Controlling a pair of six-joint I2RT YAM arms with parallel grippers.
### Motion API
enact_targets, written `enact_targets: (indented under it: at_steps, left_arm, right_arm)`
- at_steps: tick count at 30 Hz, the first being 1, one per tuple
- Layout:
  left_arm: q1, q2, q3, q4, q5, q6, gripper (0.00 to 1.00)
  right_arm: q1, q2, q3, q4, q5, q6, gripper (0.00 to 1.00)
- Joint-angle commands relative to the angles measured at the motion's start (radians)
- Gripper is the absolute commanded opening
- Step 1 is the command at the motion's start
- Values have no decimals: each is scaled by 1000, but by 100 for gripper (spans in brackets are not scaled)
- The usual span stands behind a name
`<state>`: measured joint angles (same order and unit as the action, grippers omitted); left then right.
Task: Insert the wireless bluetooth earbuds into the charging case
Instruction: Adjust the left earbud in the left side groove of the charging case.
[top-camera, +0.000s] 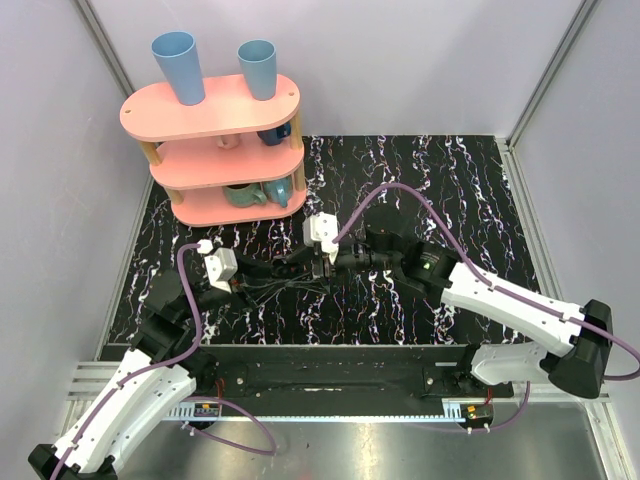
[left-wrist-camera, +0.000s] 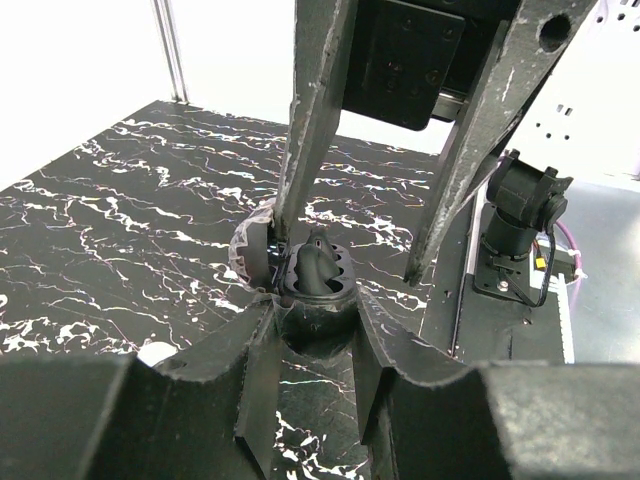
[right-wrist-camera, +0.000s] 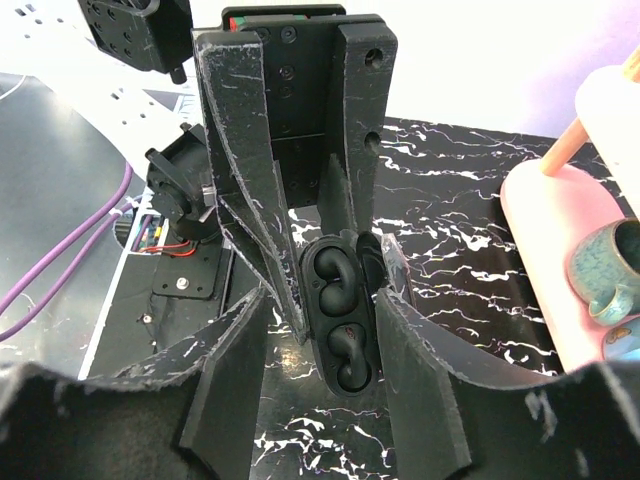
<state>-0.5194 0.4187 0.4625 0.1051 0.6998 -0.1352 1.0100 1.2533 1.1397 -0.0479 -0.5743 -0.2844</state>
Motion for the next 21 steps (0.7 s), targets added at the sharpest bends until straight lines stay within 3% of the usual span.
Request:
enact_targets:
  at_steps: [1, 9, 14, 21]
  left_arm:
    - [-2, -11, 10, 64, 32, 3, 0]
    - [-1, -11, 11, 61, 27, 6, 0]
    - [-1, -12, 11, 53, 23, 8, 0]
    - [-1, -23, 11, 50, 10, 14, 0]
  right_arm:
    - [-4, -35, -6, 88, 63, -13, 56]
    - [-5, -89, -34, 112, 37, -12, 57]
    - [-4, -172, -119, 242, 1, 7, 59]
    - [-4, -187, -130, 258, 92, 5, 63]
